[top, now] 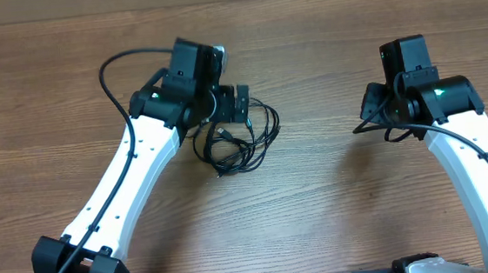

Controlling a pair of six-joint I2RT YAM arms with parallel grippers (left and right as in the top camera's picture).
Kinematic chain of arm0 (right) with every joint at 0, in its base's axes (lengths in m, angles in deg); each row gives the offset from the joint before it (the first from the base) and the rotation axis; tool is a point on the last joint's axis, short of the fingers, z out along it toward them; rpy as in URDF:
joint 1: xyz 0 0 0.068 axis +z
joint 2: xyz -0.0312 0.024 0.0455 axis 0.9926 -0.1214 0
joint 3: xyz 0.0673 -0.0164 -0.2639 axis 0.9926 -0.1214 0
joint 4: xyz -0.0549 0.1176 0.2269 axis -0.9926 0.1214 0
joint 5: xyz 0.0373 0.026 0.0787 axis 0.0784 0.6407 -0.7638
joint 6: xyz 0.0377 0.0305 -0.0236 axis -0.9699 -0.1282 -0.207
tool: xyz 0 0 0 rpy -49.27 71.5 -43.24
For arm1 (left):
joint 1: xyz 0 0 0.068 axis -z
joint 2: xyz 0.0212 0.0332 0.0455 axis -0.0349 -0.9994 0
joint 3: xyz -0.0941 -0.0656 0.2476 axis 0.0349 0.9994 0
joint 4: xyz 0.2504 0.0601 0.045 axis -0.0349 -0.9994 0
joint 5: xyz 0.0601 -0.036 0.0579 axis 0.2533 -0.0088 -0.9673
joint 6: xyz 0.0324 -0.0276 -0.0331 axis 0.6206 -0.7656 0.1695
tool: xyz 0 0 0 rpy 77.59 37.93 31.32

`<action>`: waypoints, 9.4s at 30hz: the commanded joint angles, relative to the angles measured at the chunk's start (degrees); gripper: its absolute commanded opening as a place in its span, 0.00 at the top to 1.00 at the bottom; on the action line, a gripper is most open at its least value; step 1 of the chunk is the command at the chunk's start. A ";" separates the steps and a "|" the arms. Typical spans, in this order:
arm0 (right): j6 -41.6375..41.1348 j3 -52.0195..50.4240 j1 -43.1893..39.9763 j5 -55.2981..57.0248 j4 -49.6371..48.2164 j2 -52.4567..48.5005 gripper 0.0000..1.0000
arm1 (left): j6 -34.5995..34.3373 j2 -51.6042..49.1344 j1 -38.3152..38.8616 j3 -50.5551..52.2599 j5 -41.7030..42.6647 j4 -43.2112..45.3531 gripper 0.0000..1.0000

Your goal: Untangle cables

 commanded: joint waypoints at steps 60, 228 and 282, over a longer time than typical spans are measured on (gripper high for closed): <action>-6.23 -0.39 0.17 -32.59 -9.03 0.28 0.37 | -0.31 -16.94 4.26 -23.87 11.50 -12.92 0.96; -10.60 -7.17 15.91 -14.64 -28.22 -26.75 0.48 | -38.05 -16.65 6.01 6.60 3.78 8.48 0.53; -18.47 -12.76 15.91 -18.67 -36.37 -26.75 0.96 | -38.03 -16.65 6.05 6.60 3.98 8.52 0.52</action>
